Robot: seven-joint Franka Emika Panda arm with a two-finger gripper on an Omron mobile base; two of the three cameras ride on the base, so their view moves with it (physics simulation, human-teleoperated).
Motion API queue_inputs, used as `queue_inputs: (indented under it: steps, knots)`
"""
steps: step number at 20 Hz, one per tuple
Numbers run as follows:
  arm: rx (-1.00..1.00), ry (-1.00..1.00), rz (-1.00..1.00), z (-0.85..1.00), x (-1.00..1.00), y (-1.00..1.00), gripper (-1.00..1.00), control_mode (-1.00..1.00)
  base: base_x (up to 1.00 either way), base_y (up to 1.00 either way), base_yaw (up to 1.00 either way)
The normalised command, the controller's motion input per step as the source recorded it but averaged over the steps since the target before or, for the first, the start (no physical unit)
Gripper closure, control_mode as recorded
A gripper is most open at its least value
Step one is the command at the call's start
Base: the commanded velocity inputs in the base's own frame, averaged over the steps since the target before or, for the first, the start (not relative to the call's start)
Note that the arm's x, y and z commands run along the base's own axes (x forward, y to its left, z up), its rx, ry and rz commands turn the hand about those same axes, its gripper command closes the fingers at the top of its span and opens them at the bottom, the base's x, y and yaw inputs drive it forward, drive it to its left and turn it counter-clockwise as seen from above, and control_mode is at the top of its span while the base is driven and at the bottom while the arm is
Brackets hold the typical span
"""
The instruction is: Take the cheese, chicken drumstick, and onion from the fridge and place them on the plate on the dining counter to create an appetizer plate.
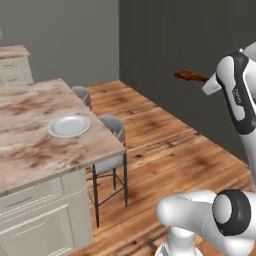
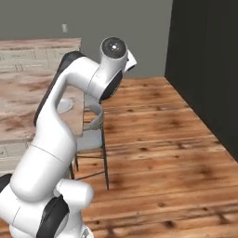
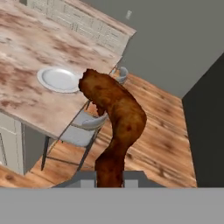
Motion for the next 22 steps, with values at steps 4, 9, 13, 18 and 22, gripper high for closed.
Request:
queue_inputs:
  steps: [4,9,13,18,22]
  knots:
    - [0.00,0.00,0.00,0.00,0.00,0.00,1.00,1.00,0.99,-0.72,0.46]
    - [0.00,0.00,0.00,0.00,0.00,0.00,1.00,1.00,1.00,-0.50,0.48]
    - [0.00,0.00,0.00,0.00,0.00,0.00,1.00,1.00,1.00,-0.33,0.46]
    - [0.00,0.00,0.00,0.00,0.00,0.00,1.00,1.00,0.85,-0.72,0.47]
    - [0.00,0.00,0.00,0.00,0.00,0.00,1.00,1.00,0.60,-1.00,0.44]
